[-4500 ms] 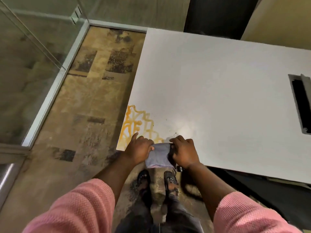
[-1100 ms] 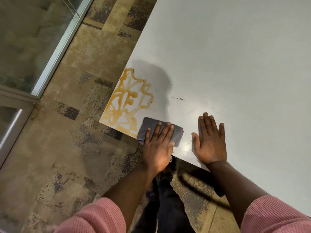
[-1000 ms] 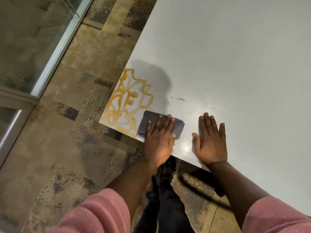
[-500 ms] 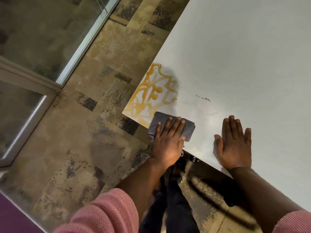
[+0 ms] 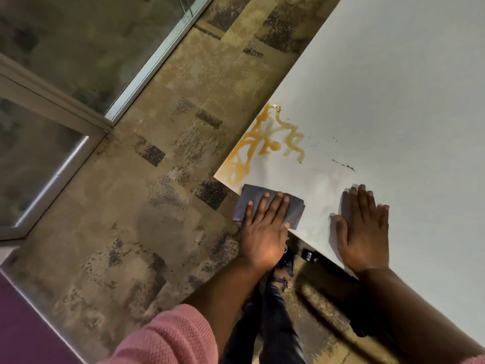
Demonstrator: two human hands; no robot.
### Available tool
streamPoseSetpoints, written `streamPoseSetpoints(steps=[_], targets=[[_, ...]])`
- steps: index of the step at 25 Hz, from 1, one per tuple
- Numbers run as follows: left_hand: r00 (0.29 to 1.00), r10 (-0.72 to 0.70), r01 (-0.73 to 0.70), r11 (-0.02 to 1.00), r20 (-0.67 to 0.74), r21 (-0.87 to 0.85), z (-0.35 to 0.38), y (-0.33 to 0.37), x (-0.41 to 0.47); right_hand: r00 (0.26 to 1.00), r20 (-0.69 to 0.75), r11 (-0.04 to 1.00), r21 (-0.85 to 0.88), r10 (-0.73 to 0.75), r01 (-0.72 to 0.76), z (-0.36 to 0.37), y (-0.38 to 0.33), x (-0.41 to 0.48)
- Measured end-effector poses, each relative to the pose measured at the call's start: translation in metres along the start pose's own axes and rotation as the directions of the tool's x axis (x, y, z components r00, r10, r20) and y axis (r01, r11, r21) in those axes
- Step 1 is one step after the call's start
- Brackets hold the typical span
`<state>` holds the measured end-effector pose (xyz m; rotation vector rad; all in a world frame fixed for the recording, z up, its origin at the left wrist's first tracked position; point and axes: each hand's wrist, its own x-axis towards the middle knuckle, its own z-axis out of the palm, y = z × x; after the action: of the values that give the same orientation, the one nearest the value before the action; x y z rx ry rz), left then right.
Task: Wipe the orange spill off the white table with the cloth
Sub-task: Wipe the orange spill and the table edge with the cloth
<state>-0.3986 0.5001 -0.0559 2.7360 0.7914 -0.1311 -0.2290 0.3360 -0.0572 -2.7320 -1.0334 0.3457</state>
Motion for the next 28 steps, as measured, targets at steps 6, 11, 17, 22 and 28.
streamPoseSetpoints(steps=[6, 11, 17, 22, 28], targets=[[0.998, -0.061, 0.06, 0.998, -0.029, -0.021, -0.016, -0.035, 0.064, 0.999, 0.034, 0.998, -0.06, 0.022, -0.02, 0.021, -0.028, 0.016], [0.987, -0.145, 0.143, 0.989, -0.067, -0.037, -0.018, -0.044, 0.079, 1.0, 0.002, 0.999, -0.052, 0.001, -0.001, 0.023, -0.028, 0.015], [0.983, -0.181, 0.176, 0.977, -0.035, -0.117, -0.009, -0.046, 0.02, 1.0, -0.013, 0.999, -0.048, -0.015, 0.015, 0.02, -0.03, 0.016], [0.97, -0.237, 0.237, 0.971, -0.058, -0.015, -0.03, -0.087, 0.098, 1.0, -0.008, 0.998, -0.067, -0.006, 0.005, 0.024, -0.033, 0.017], [0.975, -0.208, 0.206, 0.978, -0.077, -0.029, -0.016, -0.07, 0.055, 1.0, -0.004, 0.995, -0.094, -0.024, 0.023, 0.023, -0.034, 0.015]])
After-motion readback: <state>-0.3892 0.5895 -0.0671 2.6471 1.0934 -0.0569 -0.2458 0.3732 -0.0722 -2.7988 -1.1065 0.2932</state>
